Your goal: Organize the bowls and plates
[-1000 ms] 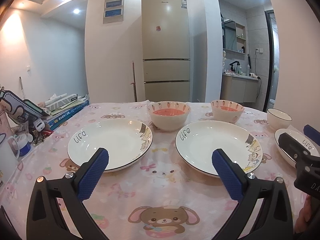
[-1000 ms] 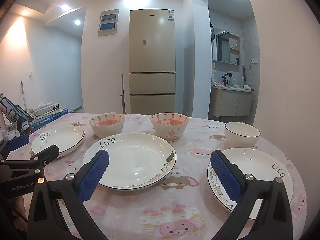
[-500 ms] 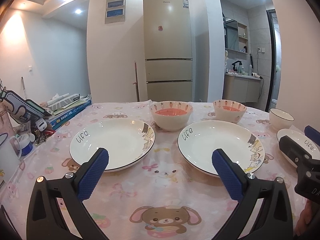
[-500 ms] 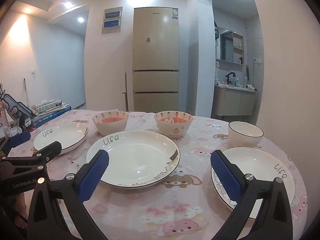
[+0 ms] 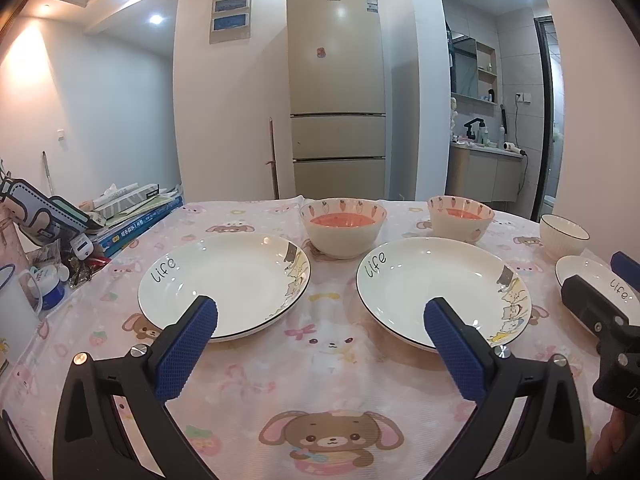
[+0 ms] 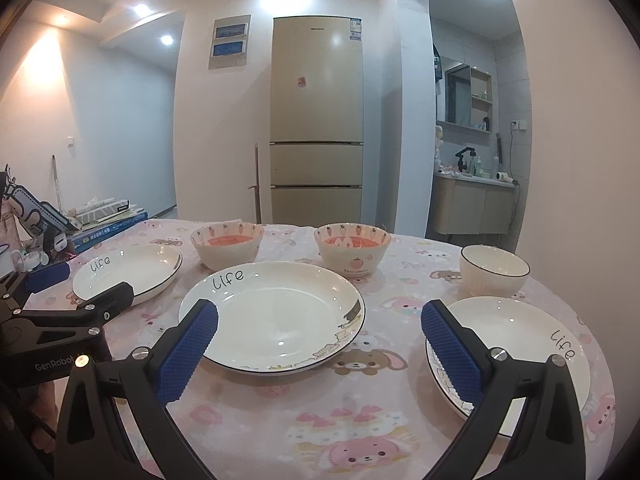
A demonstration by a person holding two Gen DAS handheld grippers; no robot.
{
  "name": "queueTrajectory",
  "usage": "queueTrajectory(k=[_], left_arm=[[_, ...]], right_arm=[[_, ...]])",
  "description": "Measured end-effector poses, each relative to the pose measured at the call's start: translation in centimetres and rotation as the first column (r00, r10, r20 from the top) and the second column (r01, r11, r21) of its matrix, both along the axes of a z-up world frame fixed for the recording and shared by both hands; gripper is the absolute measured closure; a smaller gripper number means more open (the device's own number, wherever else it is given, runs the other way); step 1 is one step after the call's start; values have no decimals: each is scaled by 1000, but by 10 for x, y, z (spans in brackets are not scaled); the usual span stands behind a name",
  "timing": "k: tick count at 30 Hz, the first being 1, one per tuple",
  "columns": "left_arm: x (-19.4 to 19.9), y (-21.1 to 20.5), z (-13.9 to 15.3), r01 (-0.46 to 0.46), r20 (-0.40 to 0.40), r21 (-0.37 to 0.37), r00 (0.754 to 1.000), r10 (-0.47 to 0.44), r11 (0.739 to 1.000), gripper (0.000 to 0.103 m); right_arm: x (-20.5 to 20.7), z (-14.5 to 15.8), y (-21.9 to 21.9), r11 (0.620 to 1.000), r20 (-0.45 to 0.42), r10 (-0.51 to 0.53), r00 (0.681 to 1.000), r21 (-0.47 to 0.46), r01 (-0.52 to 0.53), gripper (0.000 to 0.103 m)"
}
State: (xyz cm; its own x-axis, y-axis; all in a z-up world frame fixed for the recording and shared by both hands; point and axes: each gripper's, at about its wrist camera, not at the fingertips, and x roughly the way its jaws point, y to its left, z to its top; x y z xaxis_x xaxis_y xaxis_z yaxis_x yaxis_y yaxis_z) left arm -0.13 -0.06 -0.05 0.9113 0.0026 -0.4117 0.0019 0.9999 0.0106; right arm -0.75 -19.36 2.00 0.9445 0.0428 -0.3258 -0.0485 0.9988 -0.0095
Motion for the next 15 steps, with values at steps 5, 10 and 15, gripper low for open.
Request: queueTrajectory(k=[5, 10, 15], left_arm=[[0, 0, 0, 5, 2, 0, 1000, -5, 1000, 0], [-1, 0, 0, 3, 6, -4, 1000, -3, 1000, 0], [-9, 2, 4, 36, 26, -3, 999, -35, 999, 0]], right_arm=[[2, -1, -1, 1000, -14, -1, 1000, 10, 1, 0], [2, -2, -1, 1000, -28, 14, 1000, 10, -13, 0], [-3, -3, -5, 999, -50, -26, 998, 26, 28, 0]])
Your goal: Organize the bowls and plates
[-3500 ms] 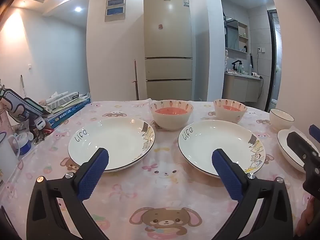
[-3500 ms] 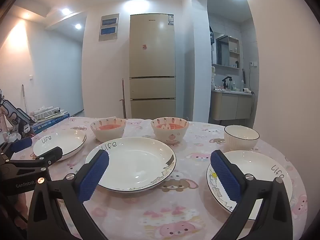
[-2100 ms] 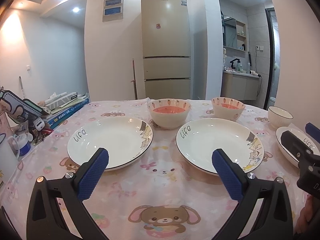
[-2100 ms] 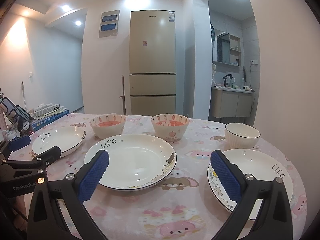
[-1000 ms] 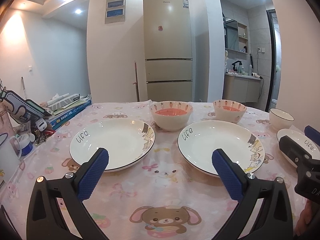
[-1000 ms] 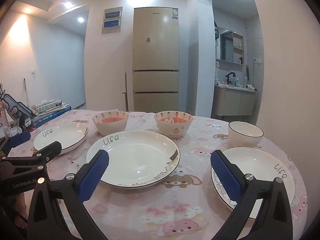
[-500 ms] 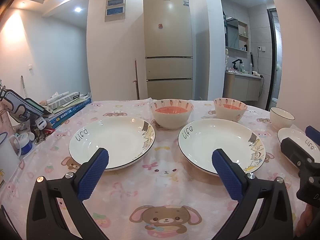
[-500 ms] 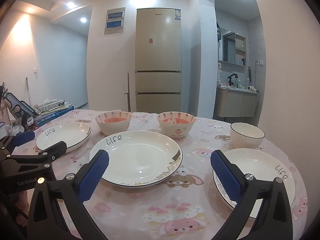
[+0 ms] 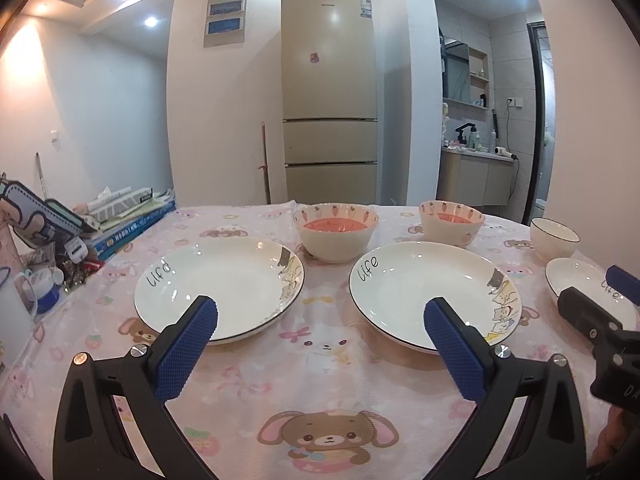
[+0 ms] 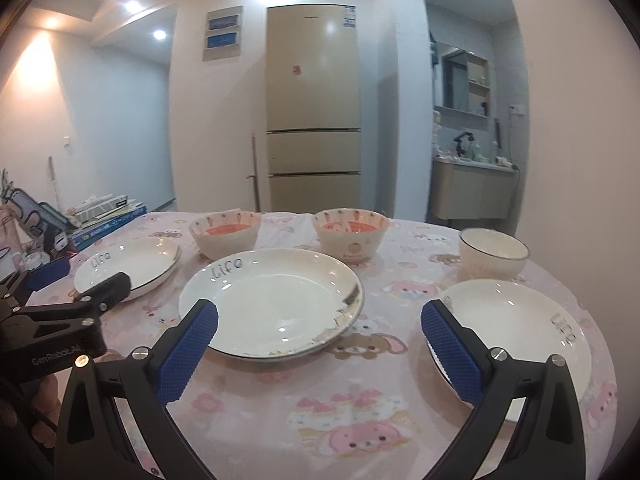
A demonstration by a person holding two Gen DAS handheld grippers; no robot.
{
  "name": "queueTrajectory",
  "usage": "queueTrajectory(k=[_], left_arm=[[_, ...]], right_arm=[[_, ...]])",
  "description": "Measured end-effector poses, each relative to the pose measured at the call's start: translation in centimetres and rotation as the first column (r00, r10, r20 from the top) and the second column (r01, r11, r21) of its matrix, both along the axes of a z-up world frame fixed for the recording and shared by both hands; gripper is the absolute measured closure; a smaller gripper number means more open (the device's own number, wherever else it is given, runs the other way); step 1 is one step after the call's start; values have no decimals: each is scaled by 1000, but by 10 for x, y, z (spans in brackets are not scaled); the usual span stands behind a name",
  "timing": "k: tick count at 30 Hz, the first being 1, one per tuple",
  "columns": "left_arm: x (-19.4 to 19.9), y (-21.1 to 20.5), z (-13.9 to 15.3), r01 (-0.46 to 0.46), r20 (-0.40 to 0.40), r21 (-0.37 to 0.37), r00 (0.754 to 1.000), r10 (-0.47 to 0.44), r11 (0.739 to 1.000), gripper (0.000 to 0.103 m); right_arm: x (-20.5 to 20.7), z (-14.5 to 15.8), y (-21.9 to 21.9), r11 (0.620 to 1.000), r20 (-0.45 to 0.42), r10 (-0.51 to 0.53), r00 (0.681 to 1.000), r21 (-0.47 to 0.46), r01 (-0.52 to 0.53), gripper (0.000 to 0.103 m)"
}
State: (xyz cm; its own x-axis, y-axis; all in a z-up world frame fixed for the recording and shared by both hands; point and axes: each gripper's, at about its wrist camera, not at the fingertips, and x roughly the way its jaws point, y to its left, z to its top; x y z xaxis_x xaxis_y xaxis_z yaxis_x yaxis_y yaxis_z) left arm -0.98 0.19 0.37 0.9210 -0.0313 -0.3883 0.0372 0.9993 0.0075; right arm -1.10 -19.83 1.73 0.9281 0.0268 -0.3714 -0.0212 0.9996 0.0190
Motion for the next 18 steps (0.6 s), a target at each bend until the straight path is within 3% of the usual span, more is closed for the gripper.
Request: queueTrajectory(k=[4, 7, 9, 14, 18], left_arm=[[-10, 13, 20, 7, 26, 32, 1000, -8, 999, 0], [-9, 28, 38, 54, 2, -31, 999, -54, 998, 0], [-13, 35, 53, 61, 34, -45, 998, -59, 997, 0], [-16, 46, 86, -85, 144, 69, 987, 75, 994, 0], [-17, 66, 100, -140, 198, 38, 972, 130, 989, 0]], right_arm=[[-8, 17, -5, 1000, -17, 24, 1000, 14, -24, 0], [-6, 40, -8, 999, -11, 22, 1000, -25, -22, 0], [-7, 56, -7, 998, 35, 15, 999, -60, -12, 0], [0, 88, -5, 995, 51, 98, 994, -24, -97, 0], [-3, 102, 2, 994, 112, 108, 988, -23, -106, 0]])
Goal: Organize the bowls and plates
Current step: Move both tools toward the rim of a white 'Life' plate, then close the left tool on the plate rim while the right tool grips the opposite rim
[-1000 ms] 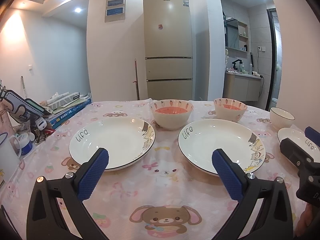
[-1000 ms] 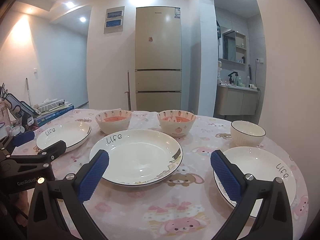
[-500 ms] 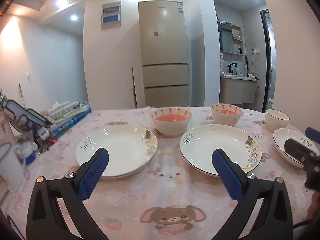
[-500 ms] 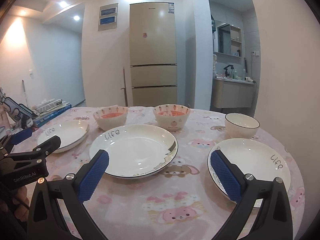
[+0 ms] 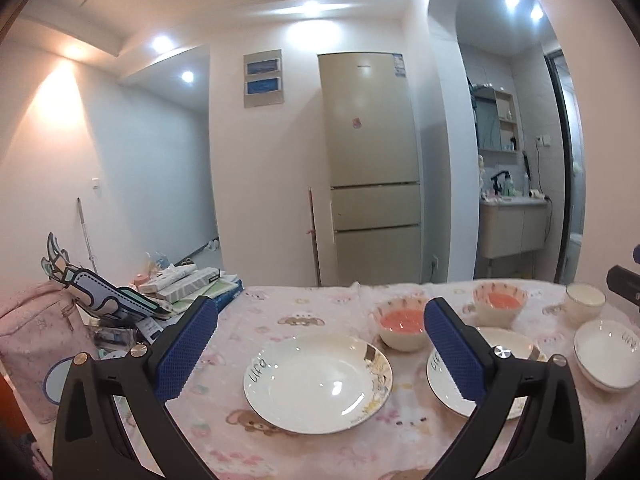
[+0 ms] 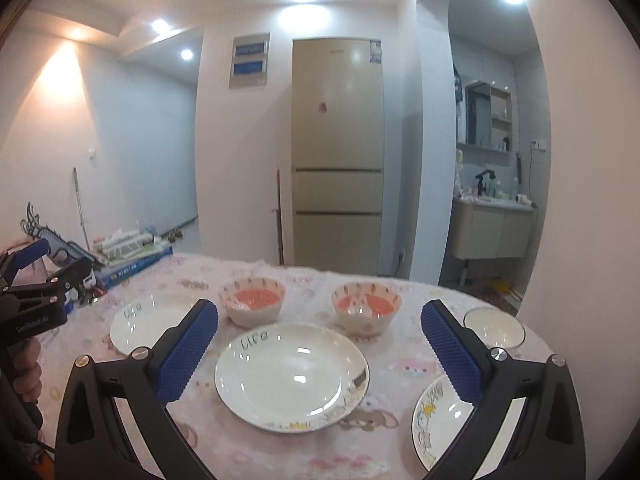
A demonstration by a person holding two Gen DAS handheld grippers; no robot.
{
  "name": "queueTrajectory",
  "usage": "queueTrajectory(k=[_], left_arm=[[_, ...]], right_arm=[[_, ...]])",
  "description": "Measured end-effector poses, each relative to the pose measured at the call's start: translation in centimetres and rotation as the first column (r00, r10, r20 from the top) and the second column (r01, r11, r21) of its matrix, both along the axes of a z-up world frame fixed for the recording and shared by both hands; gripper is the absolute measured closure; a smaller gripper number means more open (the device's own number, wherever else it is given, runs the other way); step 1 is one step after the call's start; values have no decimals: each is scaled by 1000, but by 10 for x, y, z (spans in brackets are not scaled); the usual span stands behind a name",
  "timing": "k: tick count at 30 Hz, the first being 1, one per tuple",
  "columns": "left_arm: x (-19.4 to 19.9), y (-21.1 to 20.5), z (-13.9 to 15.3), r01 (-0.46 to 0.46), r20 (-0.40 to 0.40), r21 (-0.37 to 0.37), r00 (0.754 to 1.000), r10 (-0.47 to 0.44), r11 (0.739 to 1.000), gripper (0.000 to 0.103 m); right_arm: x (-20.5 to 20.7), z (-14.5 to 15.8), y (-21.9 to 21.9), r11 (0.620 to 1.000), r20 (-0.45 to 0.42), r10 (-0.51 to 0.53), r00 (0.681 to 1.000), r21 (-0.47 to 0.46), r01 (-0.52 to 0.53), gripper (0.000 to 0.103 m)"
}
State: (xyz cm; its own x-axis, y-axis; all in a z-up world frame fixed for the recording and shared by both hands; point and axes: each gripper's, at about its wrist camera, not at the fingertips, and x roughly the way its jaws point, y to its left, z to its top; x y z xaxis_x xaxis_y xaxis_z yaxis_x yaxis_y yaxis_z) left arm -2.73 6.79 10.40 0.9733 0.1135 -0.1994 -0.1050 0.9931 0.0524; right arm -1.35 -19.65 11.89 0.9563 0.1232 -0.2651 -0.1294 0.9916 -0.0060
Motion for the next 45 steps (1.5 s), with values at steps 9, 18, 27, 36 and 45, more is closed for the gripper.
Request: queueTrajectory(k=[9, 18, 27, 36, 45], left_arm=[[4, 27, 7, -41, 28, 12, 999, 40, 999, 0], [32, 62, 42, 31, -27, -46, 999, -32, 998, 0], [96, 74, 66, 118, -244, -103, 960, -140, 988, 12], [144, 109, 10, 19, -453, -172, 886, -96, 985, 20], [174, 128, -48, -37, -572, -266, 811, -127, 963, 43]], right_arm=[[4, 29, 27, 1000, 85, -18, 996, -24, 20, 0], [41, 59, 59, 992, 44, 125, 991, 17, -126, 0], [131, 64, 101, 961, -267, 264, 927, 150, -230, 7], [187, 13, 141, 965, -510, 263, 819, 135, -226, 21], [225, -40, 163, 964, -643, 266, 718, 158, -215, 40]])
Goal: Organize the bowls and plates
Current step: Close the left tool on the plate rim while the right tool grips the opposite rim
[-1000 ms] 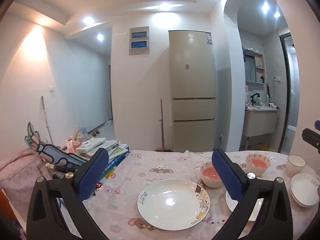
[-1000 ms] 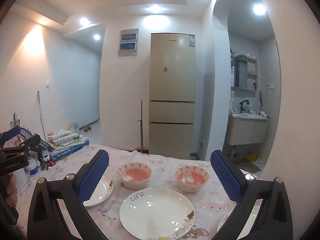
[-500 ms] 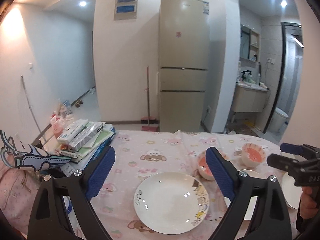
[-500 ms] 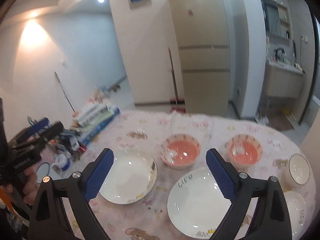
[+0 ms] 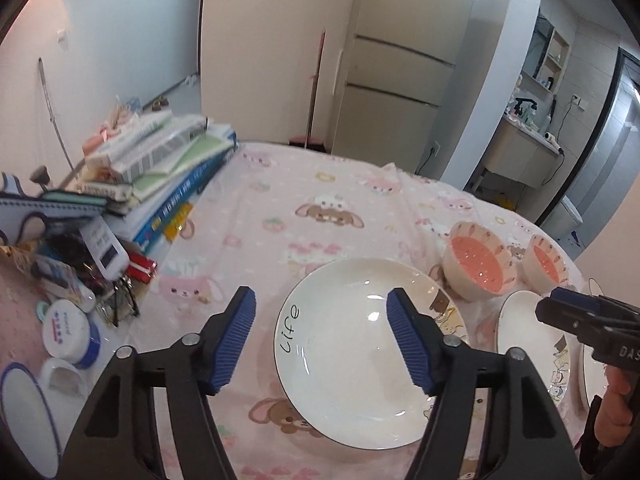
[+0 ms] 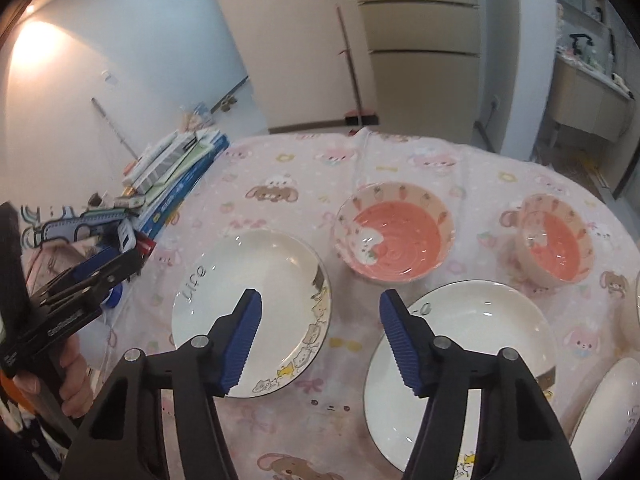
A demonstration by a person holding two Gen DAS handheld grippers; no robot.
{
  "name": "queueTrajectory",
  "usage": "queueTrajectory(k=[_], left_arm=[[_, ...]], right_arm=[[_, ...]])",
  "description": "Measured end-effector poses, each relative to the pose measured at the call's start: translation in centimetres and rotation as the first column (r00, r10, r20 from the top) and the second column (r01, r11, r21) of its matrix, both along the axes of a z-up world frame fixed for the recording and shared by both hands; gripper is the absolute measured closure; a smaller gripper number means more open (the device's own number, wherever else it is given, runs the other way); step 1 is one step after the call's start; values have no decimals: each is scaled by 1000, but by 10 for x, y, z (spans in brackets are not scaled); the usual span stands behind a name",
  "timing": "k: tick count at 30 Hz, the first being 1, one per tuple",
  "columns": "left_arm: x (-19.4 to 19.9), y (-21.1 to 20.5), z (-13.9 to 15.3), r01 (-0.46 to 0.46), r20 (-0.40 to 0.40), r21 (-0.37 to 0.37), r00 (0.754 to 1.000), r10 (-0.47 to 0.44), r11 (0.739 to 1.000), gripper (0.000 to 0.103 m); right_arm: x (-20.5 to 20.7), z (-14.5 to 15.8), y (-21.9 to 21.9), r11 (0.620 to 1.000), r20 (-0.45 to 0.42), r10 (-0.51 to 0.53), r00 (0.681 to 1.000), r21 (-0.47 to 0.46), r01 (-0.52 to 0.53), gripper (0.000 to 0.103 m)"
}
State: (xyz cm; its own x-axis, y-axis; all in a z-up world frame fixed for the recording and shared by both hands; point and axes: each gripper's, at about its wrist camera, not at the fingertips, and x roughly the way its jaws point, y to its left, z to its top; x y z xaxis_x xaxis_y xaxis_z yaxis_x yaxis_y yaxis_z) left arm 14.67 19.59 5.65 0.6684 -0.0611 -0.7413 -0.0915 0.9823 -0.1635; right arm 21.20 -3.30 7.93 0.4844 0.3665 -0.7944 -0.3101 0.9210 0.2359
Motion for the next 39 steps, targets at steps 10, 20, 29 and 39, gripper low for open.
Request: queueTrajectory(k=[10, 20, 29, 39], left_arm=[[30, 22, -50, -3, -190, -141, 981, -24, 990, 76], [38, 41, -77, -65, -253, -132, 967, 29, 989, 76], [42, 35, -91, -17, -293, -178, 955, -37, 984, 80], [48, 34, -101, 8, -314, -191, 947, -69, 982, 84]], right_arm=[[16, -27, 14, 999, -48, 45, 998, 13, -45, 47], [39, -77, 23, 998, -207, 68, 976, 8, -68, 55], [54, -109, 27, 993, -319, 121, 940, 50, -111, 79], [62, -127, 20, 987, -363, 140, 921, 130, -99, 90]])
